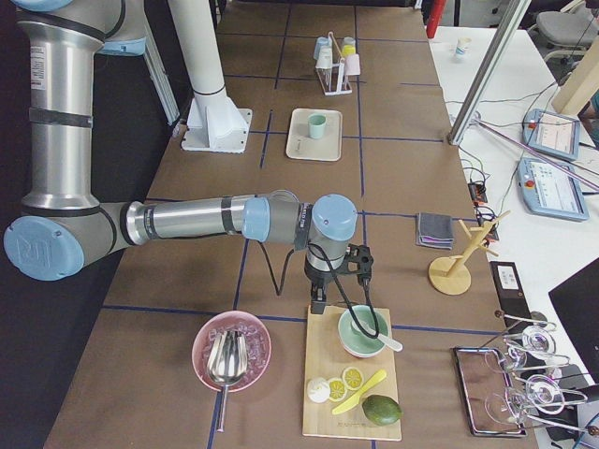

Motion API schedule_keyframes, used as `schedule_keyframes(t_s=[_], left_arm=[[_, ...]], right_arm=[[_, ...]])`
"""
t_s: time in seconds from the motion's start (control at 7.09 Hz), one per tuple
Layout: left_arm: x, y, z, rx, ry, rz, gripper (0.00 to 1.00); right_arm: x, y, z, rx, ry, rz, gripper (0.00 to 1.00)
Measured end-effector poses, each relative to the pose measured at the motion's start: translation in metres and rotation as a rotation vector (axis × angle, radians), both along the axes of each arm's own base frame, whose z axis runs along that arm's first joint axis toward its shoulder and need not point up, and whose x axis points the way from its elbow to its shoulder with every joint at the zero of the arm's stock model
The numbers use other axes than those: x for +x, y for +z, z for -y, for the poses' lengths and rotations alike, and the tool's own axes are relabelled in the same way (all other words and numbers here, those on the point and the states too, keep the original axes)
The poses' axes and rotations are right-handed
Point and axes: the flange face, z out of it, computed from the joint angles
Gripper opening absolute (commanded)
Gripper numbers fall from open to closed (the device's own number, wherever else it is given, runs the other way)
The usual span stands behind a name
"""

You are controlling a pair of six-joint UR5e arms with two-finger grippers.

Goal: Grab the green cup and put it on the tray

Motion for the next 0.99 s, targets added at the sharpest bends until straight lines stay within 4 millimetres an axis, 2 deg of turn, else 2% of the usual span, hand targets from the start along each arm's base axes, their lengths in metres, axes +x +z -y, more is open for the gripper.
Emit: schedule_keyframes(t_s=[0.42, 0.99], left_arm=[[0.002, 0.007, 0.002, -0.016, -0.004, 0.007, 1.00], [-0.006, 0.017, -0.001, -0.024, -0.009, 0.103, 1.00]], right_arm=[[0.004, 0.012, -0.003, -0.018, 0.009, 0.001, 1.00], [0.004, 0.022, -0.003, -0.036, 0.008, 0.004, 1.00]])
